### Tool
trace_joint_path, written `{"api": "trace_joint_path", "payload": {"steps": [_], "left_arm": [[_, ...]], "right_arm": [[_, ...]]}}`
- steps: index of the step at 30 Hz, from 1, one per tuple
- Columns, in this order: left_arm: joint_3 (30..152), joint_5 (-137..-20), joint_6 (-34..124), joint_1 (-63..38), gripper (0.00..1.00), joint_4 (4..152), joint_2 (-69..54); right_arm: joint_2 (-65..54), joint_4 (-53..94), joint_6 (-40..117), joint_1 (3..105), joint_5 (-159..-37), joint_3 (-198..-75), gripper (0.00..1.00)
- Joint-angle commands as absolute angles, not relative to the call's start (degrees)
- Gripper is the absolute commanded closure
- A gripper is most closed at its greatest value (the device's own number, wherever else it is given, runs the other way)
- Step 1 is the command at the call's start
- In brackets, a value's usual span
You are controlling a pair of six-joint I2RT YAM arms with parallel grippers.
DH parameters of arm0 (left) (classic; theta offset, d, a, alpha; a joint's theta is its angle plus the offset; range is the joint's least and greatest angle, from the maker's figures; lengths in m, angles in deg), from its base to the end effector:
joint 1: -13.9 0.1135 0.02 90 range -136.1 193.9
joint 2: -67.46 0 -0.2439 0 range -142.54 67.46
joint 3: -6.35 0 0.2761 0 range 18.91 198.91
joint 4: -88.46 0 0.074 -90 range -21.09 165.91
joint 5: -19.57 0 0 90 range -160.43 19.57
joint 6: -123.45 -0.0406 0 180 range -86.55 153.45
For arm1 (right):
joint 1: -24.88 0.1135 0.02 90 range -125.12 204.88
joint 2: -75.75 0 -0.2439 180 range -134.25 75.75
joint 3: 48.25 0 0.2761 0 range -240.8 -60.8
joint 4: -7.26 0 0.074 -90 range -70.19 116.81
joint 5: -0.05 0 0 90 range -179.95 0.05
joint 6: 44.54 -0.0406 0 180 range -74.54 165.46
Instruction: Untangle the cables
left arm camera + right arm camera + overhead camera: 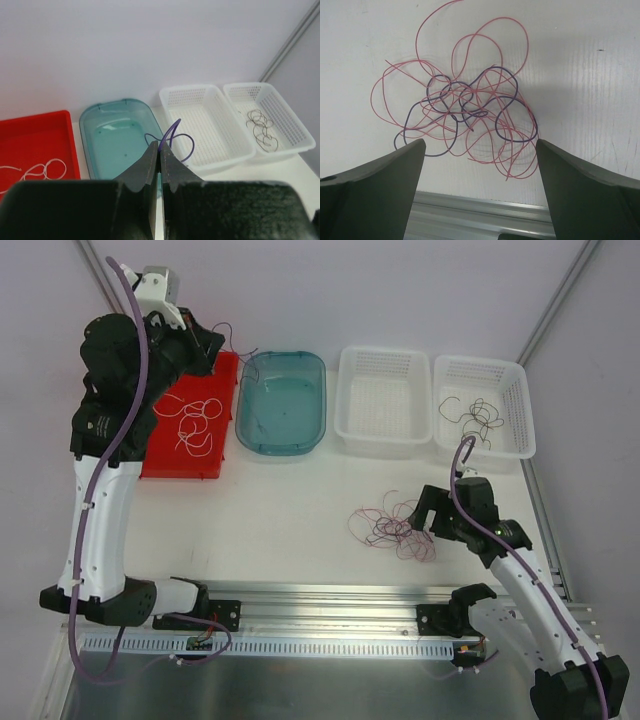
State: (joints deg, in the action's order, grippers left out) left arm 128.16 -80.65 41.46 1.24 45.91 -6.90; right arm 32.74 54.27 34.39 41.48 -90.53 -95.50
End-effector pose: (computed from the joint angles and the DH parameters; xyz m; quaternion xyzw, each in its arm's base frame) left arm 0.2467 -0.0628 0.5615 0.0929 0.6703 -0.1909 0.7110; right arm 0.1926 0.0579 0.2225 -0.0462 0.9151 0.1003 0.3879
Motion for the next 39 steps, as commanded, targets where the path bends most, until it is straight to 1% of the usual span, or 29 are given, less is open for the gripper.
{"api": "trace_joint_path", "payload": {"steps": [1,6,10,13,24,35,36,37,39], "left_arm": [[133.5,-76.8,39.3,1.4,1.00,50.6,-10.5],[140.0,-73.6,37.3,1.4,1.00,51.8,-18.7],[146.0,-76.1,38.4,1.5,1.00,52.6,-23.8],[147.3,-76.9,38.8,1.5,1.00,54.0,-26.5],[144.1,-77.5,37.5,1.4,1.00,57.5,-34.7],[134.2,-72.9,37.1,1.6,1.00,62.1,-45.5],[133.5,-72.5,37.7,1.6,0.99,62.1,-46.0],[132.9,-72.4,38.4,1.7,0.90,62.0,-46.2],[130.7,-71.3,41.1,1.9,0.78,62.0,-45.5]], "right_arm": [[32.4,52.9,35.0,41.2,-92.9,-98.1,0.03],[33.0,53.9,35.3,41.2,-93.0,-97.8,0.03],[34.1,55.1,35.9,41.2,-92.3,-97.8,0.03],[34.6,55.6,36.1,41.2,-92.1,-97.8,0.03],[33.6,55.2,36.7,41.2,-92.4,-97.9,0.03],[33.4,55.8,37.2,41.2,-93.8,-97.9,0.03],[33.6,55.8,37.4,41.2,-94.0,-98.0,0.03],[33.6,56.0,37.5,41.2,-94.1,-98.2,0.03],[33.9,56.5,37.8,41.3,-94.0,-98.4,0.03]]}}
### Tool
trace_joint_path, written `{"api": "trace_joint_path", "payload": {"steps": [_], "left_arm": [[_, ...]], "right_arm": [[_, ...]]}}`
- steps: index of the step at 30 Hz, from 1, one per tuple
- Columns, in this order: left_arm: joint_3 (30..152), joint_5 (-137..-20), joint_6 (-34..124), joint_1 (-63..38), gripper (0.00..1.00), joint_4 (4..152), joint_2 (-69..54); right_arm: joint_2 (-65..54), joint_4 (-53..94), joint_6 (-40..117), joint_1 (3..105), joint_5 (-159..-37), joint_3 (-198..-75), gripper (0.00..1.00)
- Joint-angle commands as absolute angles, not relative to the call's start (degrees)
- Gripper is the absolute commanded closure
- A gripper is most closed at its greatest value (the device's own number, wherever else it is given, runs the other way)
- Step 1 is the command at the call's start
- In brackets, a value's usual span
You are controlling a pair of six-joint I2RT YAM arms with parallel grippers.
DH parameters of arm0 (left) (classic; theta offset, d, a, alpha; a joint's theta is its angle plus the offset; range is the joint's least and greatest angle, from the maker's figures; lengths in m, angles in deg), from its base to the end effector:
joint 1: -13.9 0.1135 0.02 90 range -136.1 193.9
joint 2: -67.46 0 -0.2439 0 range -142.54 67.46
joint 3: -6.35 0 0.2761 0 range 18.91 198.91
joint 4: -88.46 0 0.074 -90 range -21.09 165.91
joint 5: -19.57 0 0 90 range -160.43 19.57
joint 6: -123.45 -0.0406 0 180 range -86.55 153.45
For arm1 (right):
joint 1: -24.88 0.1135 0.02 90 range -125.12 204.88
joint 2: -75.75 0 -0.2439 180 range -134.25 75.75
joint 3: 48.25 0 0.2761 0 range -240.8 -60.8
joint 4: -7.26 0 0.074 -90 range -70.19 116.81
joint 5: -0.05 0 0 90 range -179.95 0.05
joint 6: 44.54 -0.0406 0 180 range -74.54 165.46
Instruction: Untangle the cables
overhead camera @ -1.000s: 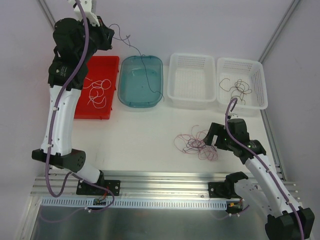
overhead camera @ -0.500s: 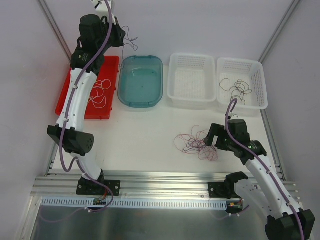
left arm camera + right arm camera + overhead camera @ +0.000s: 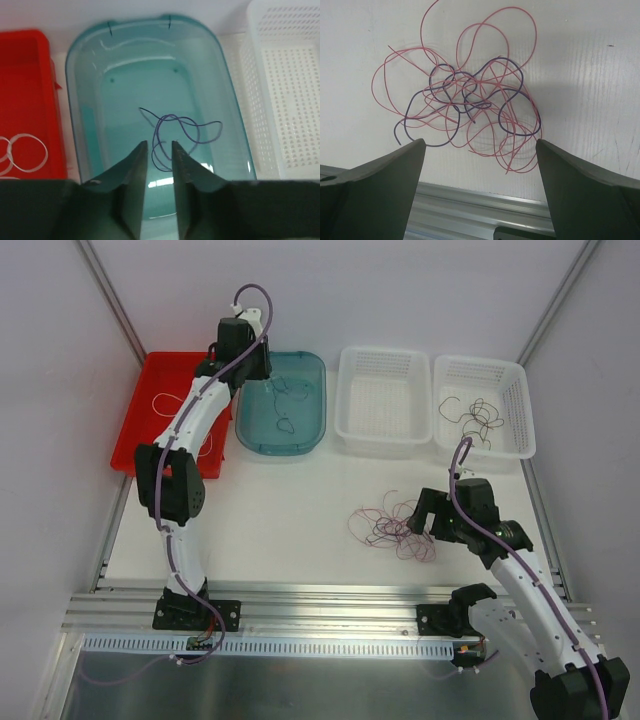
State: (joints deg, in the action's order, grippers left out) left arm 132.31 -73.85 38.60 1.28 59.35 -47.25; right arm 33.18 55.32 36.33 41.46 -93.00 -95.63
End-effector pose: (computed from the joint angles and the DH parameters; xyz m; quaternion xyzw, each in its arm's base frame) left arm 0.4891 -0.1120 0.3538 0.0702 0.8051 -0.1147 0.5777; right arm 0.1900 0.0588 0.2232 -0.0702 0.9150 0.1121 0.3812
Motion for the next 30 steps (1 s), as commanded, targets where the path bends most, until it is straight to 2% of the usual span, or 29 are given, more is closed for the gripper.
{"api": "trace_joint_path", "payload": {"steps": [1,2,4,8,11,12,15,19,22,30], "left_arm": [[130.0,-70.7,41.8,2.0,0.71,62.1,-45.0],[129.2,-70.7,42.4,2.1,0.61,62.0,-43.7],[126.7,-70.7,42.6,2.1,0.54,61.9,-42.2],[120.4,-70.7,44.2,2.1,0.32,61.9,-35.3],[113.8,-77.1,47.8,2.1,0.21,61.8,-29.0],[110.1,-79.4,49.0,2.0,0.14,61.9,-27.6],[102.1,-84.2,52.3,0.5,0.06,61.8,-21.2],[92.3,-83.9,52.0,-7.9,0.03,61.9,-13.1],[85.5,-83.4,53.0,-15.0,0.05,62.0,-9.7],[73.9,-79.8,57.3,-30.6,0.07,64.2,-8.6]], "right_arm": [[34.0,56.7,37.9,41.2,-94.1,-98.5,0.03],[33.9,56.9,38.0,41.2,-94.1,-98.7,0.03],[33.7,56.9,38.2,41.3,-94.7,-98.9,0.03],[33.2,56.5,38.2,41.2,-95.7,-99.2,0.03],[32.4,55.8,38.1,41.2,-96.1,-99.0,0.03],[32.1,55.5,38.2,41.2,-96.2,-99.0,0.03],[30.8,54.3,37.9,41.2,-96.1,-98.6,0.03],[29.7,52.6,37.1,41.3,-96.2,-98.2,0.03],[29.1,51.8,36.6,41.4,-96.3,-97.5,0.03],[26.4,49.3,35.4,42.2,-94.2,-95.2,0.02]]}}
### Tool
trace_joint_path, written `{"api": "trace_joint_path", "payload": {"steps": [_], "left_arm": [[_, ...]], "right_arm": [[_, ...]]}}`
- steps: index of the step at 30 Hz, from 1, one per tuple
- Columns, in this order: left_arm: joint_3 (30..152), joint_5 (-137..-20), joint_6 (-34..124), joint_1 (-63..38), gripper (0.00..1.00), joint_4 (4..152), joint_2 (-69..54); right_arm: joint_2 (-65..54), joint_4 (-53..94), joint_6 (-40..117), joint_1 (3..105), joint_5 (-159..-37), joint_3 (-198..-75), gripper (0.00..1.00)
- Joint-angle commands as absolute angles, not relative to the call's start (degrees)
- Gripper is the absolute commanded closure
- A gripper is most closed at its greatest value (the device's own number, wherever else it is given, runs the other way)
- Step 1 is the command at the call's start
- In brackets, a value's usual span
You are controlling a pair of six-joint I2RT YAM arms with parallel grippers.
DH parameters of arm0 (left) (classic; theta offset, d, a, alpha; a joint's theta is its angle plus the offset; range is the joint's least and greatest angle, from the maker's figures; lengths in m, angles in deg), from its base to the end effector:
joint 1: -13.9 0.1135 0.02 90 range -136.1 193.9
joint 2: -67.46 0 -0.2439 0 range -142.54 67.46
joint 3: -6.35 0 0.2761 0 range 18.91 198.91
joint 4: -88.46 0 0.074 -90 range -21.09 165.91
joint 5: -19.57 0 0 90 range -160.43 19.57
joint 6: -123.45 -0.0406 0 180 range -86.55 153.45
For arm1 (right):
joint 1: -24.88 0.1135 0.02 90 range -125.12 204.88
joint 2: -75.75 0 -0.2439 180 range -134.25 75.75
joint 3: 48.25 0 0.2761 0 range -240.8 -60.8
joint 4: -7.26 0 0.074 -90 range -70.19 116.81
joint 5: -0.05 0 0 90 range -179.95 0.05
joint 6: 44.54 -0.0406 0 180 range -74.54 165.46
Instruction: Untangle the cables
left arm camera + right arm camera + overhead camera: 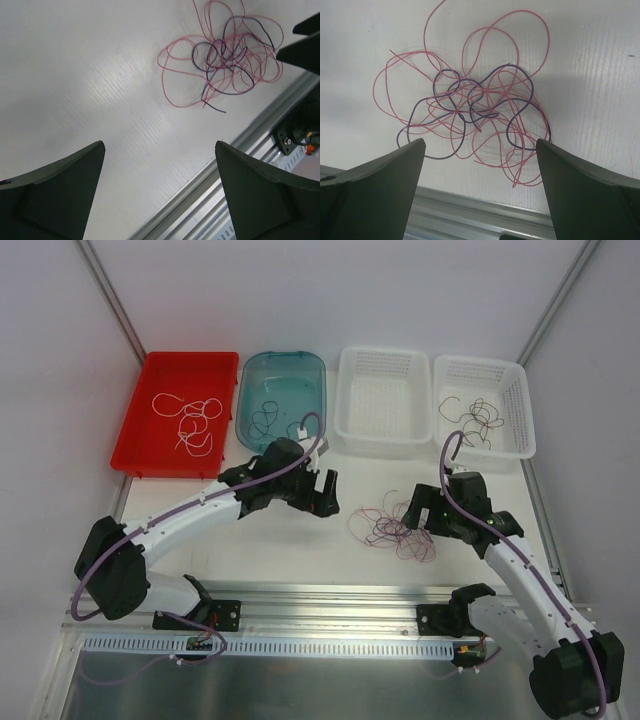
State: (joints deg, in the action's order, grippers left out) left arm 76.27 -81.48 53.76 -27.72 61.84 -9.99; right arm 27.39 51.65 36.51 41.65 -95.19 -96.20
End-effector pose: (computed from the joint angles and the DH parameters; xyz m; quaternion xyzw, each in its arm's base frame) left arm 0.2452 -0.2283 0.2515 0.2069 0.8560 -0.3128 0.3559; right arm 0.2050 0.0657 0.2132 -0.0804 0.9189 0.1266 0.3649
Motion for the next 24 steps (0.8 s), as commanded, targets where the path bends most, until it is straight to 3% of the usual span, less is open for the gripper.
{"api": "trace_joint_path", "payload": {"steps": [1,10,19,24], "left_arm": [[73.0,-79.2,58.9,-31.5,0.07,64.8,-9.0],[65.1,-75.8,66.3,-33.6,0.06,68.8,-10.7],[60.4,-66.5,68.3,-33.5,0.06,68.9,-3.2],[58.4,-65.3,71.4,-33.6,0.08,68.8,0.1]], "right_arm": [[25.2,48.4,35.1,42.3,-94.1,-94.6,0.02],[15.6,38.6,29.0,50.5,-96.5,-92.1,0.01],[-0.4,30.9,21.8,67.1,-95.2,-102.8,0.01],[2.0,33.2,21.2,68.0,-88.5,-104.2,0.01]]}}
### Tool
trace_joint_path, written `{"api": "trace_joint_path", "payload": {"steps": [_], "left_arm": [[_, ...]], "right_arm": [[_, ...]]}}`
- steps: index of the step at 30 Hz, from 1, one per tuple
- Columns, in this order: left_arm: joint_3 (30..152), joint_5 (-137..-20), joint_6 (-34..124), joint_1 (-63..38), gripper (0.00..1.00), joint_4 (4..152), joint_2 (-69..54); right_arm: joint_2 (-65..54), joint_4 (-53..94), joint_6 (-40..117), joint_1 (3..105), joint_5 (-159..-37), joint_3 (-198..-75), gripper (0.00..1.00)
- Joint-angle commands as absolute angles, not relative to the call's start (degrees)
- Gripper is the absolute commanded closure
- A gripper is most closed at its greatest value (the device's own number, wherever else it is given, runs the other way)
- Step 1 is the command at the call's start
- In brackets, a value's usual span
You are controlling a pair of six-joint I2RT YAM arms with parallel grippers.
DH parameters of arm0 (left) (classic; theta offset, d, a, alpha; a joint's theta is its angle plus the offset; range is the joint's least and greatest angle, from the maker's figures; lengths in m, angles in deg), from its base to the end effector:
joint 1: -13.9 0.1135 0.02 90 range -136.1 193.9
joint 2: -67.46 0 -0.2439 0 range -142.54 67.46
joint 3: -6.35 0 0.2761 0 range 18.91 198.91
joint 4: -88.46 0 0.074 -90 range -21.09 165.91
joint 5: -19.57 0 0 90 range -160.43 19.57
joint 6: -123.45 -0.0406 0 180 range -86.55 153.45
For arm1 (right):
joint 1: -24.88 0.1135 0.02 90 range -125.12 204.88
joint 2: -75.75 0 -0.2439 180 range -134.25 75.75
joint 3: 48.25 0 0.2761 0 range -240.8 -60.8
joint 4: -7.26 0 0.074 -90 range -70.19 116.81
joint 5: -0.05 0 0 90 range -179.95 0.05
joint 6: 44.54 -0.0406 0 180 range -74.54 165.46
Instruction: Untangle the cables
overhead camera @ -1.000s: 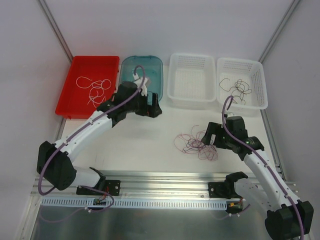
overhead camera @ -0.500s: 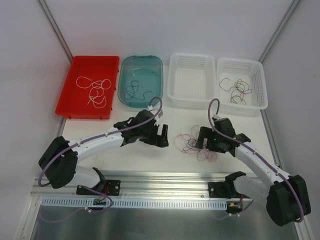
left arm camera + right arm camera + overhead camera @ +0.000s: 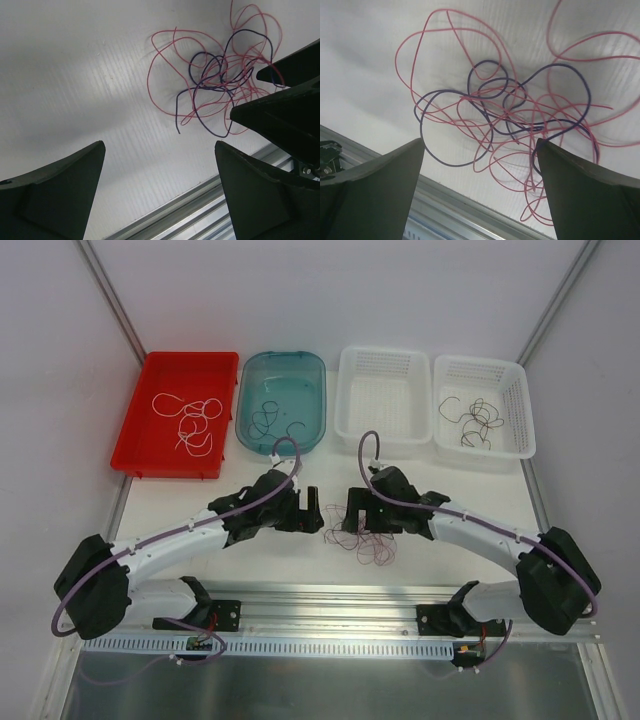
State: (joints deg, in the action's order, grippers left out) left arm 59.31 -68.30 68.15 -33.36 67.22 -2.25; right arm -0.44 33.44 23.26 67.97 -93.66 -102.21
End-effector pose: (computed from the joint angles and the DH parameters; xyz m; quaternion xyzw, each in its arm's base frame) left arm 0.1980 -0.2120 0.1922 0.0902 0.8941 -0.2749 0.3419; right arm 0.2125 0.2023 0.1602 -0.1807 0.9168 0.2169 0.2825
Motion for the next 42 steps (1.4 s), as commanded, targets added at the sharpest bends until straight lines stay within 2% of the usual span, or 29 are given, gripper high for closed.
{"api": "trace_joint_path", "payload": {"steps": [1,8,14,19,23,26,35,39,40,42], "left_arm": [[58.2,-65.5,73.2,-33.6,0.08,68.8,0.3],[60.1,-66.5,80.1,-34.7,0.14,69.0,-3.5],[62.1,-62.4,88.6,-40.9,0.30,69.1,-7.4],[61.9,-57.3,96.9,-45.0,0.48,70.8,-10.0],[62.2,-57.3,98.9,-45.2,0.56,74.1,-12.9],[63.1,-58.6,99.5,-45.2,0.61,75.7,-15.4],[64.2,-61.8,101.7,-46.2,0.66,81.1,-23.1],[64.6,-62.8,100.4,-46.3,0.81,81.2,-23.9],[64.4,-62.8,99.8,-46.4,0.90,81.1,-23.5],[64.0,-62.6,98.4,-46.5,0.97,81.1,-21.8]], "right_arm": [[4.0,35.0,21.7,68.0,-87.4,-104.2,0.01],[14.9,43.3,22.6,67.9,-74.4,-101.3,0.02],[18.4,44.9,23.0,67.9,-71.8,-99.3,0.03],[18.1,43.5,23.2,67.9,-73.0,-98.7,0.03],[17.7,42.8,23.3,67.9,-74.0,-98.3,0.03],[17.9,42.2,23.1,67.9,-74.4,-98.0,0.03],[16.6,40.2,23.3,67.9,-76.2,-97.5,0.03],[14.1,37.7,24.2,67.9,-77.8,-97.7,0.03],[13.5,37.3,24.3,67.9,-78.9,-97.8,0.03],[12.0,35.8,25.0,67.9,-79.8,-98.3,0.03]]}}
